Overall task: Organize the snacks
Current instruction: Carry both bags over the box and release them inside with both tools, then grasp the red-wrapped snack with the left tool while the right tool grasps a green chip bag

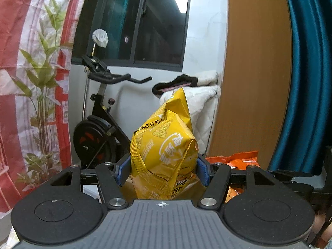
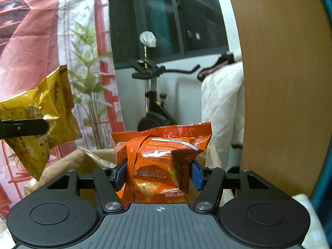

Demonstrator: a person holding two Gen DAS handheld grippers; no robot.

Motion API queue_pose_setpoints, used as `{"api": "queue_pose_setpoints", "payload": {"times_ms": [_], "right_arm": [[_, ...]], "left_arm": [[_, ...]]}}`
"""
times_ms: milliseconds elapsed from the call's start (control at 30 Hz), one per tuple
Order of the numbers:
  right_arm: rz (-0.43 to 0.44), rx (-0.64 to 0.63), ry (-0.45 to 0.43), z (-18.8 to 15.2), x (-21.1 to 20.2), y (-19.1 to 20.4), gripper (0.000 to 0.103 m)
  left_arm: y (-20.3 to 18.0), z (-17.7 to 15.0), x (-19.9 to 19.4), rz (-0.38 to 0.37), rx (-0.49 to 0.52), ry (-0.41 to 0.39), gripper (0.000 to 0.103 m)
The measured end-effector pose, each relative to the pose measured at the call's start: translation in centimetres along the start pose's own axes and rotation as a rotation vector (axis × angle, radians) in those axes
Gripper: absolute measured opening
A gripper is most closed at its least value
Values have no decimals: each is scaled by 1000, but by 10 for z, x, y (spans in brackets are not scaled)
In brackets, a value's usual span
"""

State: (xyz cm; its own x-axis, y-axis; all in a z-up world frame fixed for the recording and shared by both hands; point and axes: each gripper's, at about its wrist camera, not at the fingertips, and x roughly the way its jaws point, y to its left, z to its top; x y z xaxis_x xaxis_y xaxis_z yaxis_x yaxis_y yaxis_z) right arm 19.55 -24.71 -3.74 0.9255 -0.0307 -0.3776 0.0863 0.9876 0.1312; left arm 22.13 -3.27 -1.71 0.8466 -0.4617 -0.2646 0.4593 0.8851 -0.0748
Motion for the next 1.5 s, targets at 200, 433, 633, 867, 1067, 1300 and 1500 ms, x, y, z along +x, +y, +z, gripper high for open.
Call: {"api": "queue_pose_setpoints", "payload": {"times_ms": [200,433,633,867,1067,1300,1500], "right_arm": [[-19,30,58,-12,4,-8,68],[-10,22,36,-13,-22,-8,84],[0,45,29,-12,-53,-2,94],[22,54,-2,-26,-93,11,100],[6,74,-6,-48,-116,17,102],[-20,124,25,-82,-127,13,102],[-59,126,33,-108,-131,13,103]], "left_arm": [[4,-17,16,14,12,107,80],[16,-18,-7,21,-26,112,86],[18,-16,-39,56,-24,131,85],[19,-26,-79,70,-21,139,85],[14,-45,-104,110,5,136,85],[12,-71,-122,138,11,145,85],[13,-92,-128,137,-18,179,85]]}}
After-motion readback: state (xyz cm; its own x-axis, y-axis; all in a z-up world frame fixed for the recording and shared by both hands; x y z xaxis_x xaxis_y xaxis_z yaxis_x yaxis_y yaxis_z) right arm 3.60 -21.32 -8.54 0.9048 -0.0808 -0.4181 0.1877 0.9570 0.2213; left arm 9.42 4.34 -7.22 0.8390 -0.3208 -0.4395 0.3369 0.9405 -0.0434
